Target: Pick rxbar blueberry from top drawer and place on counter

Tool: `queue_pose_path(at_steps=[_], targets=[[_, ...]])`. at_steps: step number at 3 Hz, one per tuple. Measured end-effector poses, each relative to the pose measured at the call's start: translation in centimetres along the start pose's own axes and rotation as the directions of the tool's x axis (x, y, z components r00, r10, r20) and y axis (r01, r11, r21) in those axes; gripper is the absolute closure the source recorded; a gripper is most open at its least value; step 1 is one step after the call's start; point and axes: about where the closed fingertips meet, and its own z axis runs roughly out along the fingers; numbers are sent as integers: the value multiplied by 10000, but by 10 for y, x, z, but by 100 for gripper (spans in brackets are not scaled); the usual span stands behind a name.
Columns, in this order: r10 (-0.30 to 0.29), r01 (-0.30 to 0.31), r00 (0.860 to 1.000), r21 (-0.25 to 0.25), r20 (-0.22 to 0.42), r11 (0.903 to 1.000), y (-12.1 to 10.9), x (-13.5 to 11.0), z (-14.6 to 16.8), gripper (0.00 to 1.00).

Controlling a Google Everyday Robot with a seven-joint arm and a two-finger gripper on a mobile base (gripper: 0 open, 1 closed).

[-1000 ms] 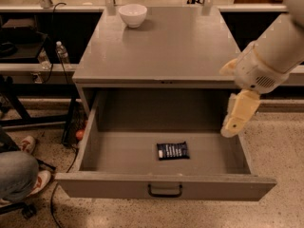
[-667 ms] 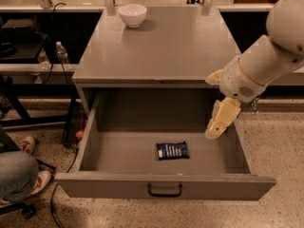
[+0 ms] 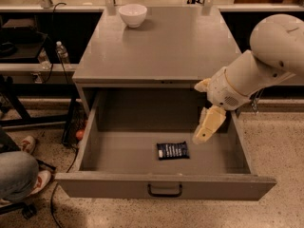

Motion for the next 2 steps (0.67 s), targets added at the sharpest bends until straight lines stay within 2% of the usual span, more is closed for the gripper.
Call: queue_pose_path(at_steps=[1,2], targets=[[-135,134,9999,-184,-47,9997,0,5,14,0],[-235,224,9995,-562,-193,9982,-7,25,50,0]])
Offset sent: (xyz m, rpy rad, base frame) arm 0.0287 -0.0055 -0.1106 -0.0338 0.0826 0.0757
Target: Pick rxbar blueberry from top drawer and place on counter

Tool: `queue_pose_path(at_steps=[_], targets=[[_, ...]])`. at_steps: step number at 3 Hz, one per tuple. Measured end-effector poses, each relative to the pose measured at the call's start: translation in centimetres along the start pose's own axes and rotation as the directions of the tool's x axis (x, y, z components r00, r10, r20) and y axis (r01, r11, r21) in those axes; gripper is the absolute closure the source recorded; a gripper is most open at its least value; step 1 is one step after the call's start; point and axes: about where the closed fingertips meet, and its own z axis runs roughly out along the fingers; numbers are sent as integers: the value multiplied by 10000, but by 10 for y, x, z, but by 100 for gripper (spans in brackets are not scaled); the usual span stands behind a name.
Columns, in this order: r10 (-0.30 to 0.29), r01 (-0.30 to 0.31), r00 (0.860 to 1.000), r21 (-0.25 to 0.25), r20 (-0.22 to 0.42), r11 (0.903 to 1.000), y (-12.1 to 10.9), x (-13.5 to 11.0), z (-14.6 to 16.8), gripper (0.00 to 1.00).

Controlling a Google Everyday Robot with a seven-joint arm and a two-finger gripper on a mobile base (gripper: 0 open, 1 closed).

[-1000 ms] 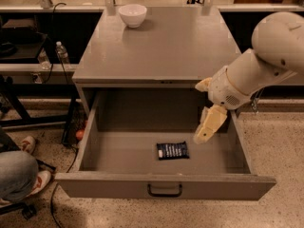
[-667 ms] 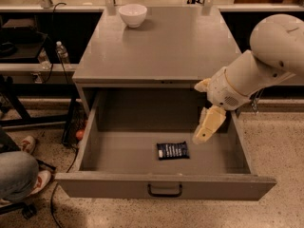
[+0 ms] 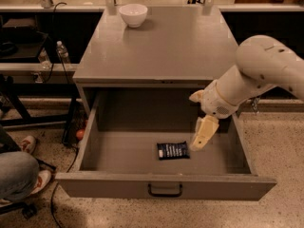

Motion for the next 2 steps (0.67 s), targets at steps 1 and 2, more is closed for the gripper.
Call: queue_pose_path(at_steps=[1,2], targets=[[20,-20,9996,-19,-298,10000,-12,23,35,0],[-85,101,9977,235,-676,9997,-18,32,80,0]])
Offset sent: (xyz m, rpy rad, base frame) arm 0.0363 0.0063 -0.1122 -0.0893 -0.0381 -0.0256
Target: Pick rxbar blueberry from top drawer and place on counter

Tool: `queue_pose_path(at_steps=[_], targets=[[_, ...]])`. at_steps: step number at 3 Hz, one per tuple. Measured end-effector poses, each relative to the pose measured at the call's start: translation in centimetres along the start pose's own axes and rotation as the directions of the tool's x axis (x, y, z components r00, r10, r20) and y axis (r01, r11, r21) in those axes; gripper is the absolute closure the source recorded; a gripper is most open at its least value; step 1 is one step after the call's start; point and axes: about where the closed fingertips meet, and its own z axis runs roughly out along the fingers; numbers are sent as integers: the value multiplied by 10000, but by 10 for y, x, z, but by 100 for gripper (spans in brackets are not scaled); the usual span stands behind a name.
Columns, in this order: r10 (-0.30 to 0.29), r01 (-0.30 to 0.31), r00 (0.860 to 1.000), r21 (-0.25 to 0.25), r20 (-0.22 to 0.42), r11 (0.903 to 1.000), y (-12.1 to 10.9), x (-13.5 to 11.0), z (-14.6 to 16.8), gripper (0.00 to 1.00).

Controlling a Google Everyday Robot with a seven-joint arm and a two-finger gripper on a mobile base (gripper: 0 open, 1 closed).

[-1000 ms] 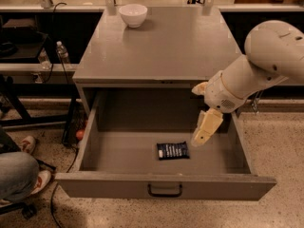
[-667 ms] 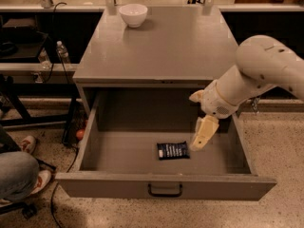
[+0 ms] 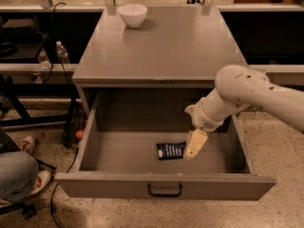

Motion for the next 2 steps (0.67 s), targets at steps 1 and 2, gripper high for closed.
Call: queue_pose_path(at_steps=[1,2], targets=[[-94,95,9994,43,-333,9999,5,1,29,0],[-167,154,9974,-192,-695,9997,16,3,56,0]])
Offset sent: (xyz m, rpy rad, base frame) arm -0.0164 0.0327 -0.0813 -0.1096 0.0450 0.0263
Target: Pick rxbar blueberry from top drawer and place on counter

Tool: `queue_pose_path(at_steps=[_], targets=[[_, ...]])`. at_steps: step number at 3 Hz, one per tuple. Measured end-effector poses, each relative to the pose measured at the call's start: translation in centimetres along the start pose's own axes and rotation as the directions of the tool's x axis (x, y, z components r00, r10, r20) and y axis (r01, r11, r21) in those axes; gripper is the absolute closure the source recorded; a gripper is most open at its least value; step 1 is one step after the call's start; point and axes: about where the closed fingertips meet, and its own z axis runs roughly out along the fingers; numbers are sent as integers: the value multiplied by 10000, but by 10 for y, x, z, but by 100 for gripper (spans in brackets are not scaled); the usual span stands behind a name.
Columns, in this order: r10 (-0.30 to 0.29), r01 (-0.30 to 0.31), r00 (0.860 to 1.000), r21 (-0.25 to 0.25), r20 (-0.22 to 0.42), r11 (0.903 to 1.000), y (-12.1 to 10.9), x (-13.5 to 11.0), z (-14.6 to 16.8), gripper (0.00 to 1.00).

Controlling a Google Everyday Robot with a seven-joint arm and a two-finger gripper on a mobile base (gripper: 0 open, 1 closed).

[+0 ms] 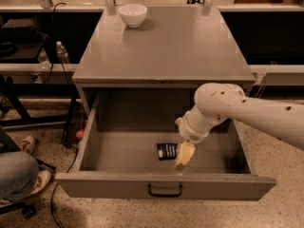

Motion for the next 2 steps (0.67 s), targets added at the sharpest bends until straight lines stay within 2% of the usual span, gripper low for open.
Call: queue_pose_path(at_steps=[1,2], targets=[[-135,130,9997,-233,-217,9996,8,-3,16,0],[-309,292,9989,-492,-348,9984,15,-8,30,27]])
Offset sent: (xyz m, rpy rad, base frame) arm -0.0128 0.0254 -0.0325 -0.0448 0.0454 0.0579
